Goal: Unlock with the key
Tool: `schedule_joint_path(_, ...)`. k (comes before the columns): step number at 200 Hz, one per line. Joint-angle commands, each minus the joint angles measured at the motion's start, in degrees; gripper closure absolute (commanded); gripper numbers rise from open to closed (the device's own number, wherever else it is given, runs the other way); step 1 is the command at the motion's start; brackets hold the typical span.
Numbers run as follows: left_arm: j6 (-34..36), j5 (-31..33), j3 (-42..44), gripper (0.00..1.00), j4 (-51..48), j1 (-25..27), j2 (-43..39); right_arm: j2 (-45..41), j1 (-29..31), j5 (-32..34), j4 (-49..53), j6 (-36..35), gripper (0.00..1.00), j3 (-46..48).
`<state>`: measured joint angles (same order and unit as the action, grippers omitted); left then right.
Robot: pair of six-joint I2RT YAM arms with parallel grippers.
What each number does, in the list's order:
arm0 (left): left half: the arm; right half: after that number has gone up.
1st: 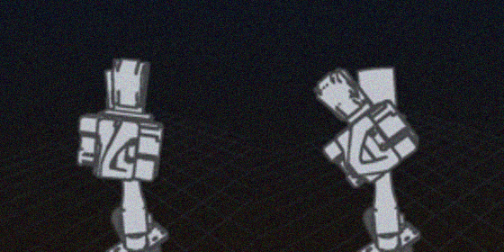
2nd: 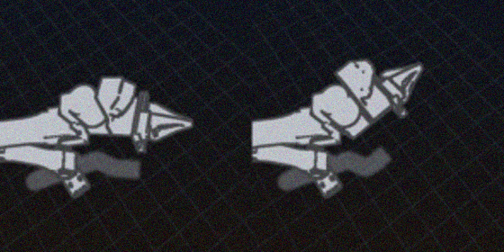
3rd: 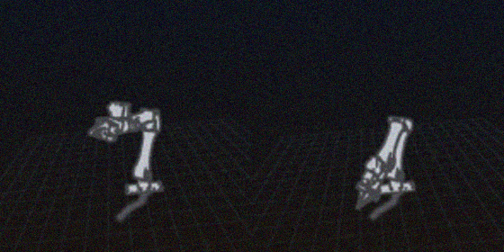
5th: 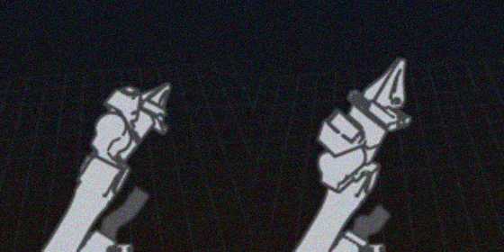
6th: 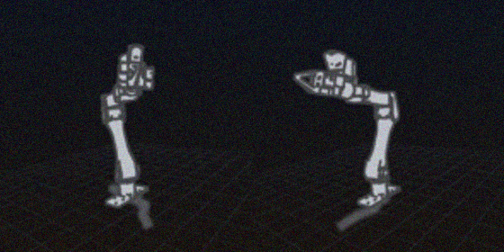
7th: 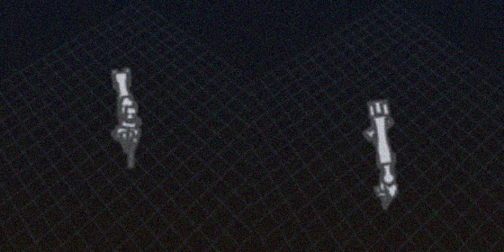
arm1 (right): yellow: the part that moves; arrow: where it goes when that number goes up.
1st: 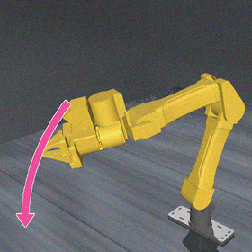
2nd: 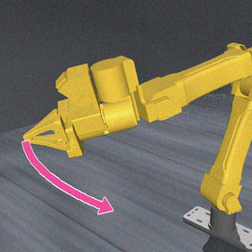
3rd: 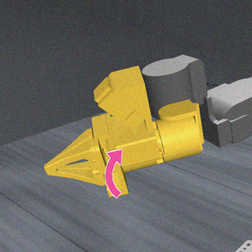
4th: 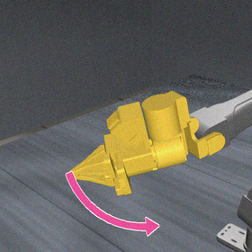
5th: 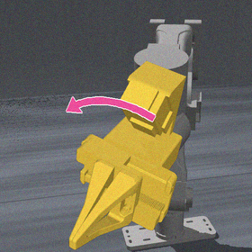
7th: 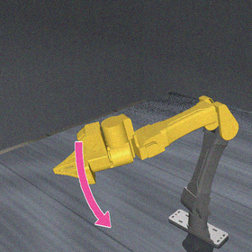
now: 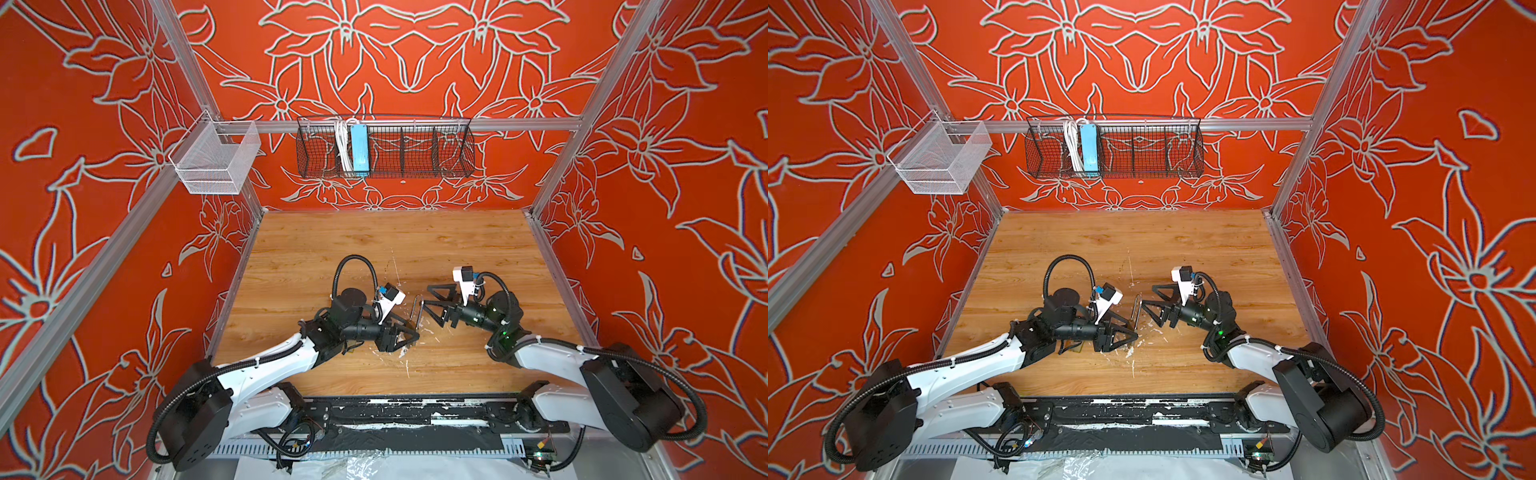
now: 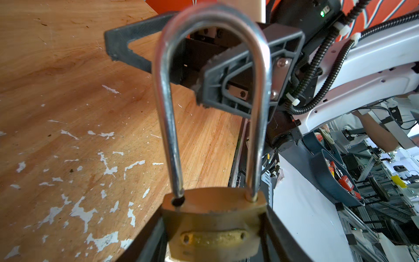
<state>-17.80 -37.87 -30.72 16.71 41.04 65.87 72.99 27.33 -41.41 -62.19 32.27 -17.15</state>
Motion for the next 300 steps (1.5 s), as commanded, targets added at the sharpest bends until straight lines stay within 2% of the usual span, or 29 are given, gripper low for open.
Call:
schedule_joint_path(1, 1.0, -1.8, -3.5, 1.00, 6.6, 1.2, 1.5, 1.6, -0.2, -2.1, -2.6, 1.4, 0.10, -1.9)
schedule_joint_path(30, 2.0, -0.5, -4.9, 1.00, 6.9, 2.0, 3.7, 3.6, -0.1, -3.6, -4.3, 2.5, 0.10, -2.4)
schedule_joint_path(55, 2.1, -0.4, -5.6, 1.00, 7.7, 2.0, 4.8, 2.9, -0.1, -2.1, 0.4, 0.6, 0.10, -3.1)
schedule_joint_path(103, 2.2, 4.8, -7.5, 1.00, 5.7, 2.0, 4.7, -0.6, -0.1, 11.7, 19.8, -5.7, 0.12, -5.5)
schedule_joint_path(128, 2.7, 7.2, -8.9, 1.00, 3.8, 2.0, 5.0, -2.4, -0.2, 21.2, 29.4, -7.5, 0.12, -6.8)
schedule_joint_path(168, 3.7, 16.2, -10.7, 1.00, -2.1, 2.1, 5.3, -3.5, -0.1, 28.8, 36.2, -9.2, 0.12, -7.9)
schedule_joint_path(195, 4.5, 19.2, -12.1, 1.00, -5.6, 2.2, 6.3, -4.1, -0.1, 33.8, 40.6, -9.7, 0.12, -8.9)
schedule_joint_path(269, 4.5, 32.9, -14.1, 1.00, -10.7, 3.6, 6.9, -4.9, -0.1, 36.5, 42.6, -9.9, 0.12, -9.1)
schedule_joint_path(300, 4.2, 38.3, -17.0, 1.00, -11.7, 3.6, 10.8, -5.4, -0.1, 36.4, 42.2, -9.9, 0.11, -8.8)
